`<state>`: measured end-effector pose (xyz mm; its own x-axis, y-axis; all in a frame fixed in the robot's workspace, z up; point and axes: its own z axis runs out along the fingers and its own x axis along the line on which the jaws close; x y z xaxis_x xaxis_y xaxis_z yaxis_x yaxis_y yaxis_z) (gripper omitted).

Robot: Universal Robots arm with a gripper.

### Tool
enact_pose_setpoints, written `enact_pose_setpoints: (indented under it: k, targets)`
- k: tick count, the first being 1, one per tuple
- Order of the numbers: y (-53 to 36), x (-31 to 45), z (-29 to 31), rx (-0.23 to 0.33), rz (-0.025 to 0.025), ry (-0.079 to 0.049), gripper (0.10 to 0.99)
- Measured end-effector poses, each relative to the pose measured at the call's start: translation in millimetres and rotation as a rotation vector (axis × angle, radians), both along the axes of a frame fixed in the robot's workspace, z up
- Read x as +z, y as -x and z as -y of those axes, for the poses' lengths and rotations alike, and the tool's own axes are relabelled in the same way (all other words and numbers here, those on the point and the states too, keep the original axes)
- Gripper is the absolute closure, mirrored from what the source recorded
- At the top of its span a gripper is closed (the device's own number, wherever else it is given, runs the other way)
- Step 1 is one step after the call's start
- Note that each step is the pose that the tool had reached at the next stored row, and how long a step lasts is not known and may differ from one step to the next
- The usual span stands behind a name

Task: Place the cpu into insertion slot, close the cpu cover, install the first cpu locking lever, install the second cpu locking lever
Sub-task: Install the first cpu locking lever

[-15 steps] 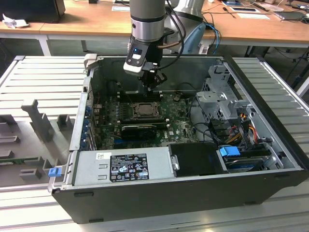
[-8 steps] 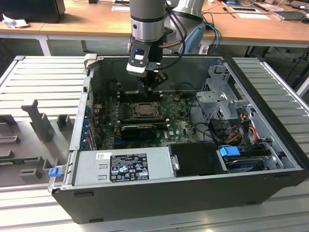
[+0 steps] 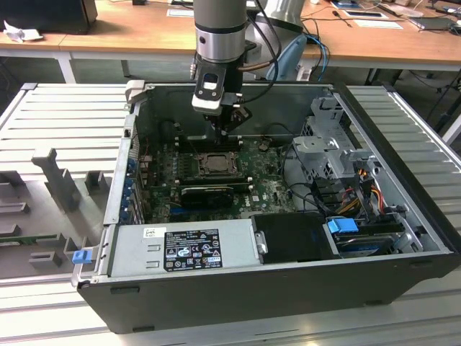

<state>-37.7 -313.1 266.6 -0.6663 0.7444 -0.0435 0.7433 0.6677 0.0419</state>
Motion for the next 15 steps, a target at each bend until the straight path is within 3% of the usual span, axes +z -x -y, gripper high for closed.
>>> enact_pose_setpoints:
  k: [15]
  targets:
    - [0.0, 0.0, 0.0, 0.131, 0.0000, 0.000, 0.980]
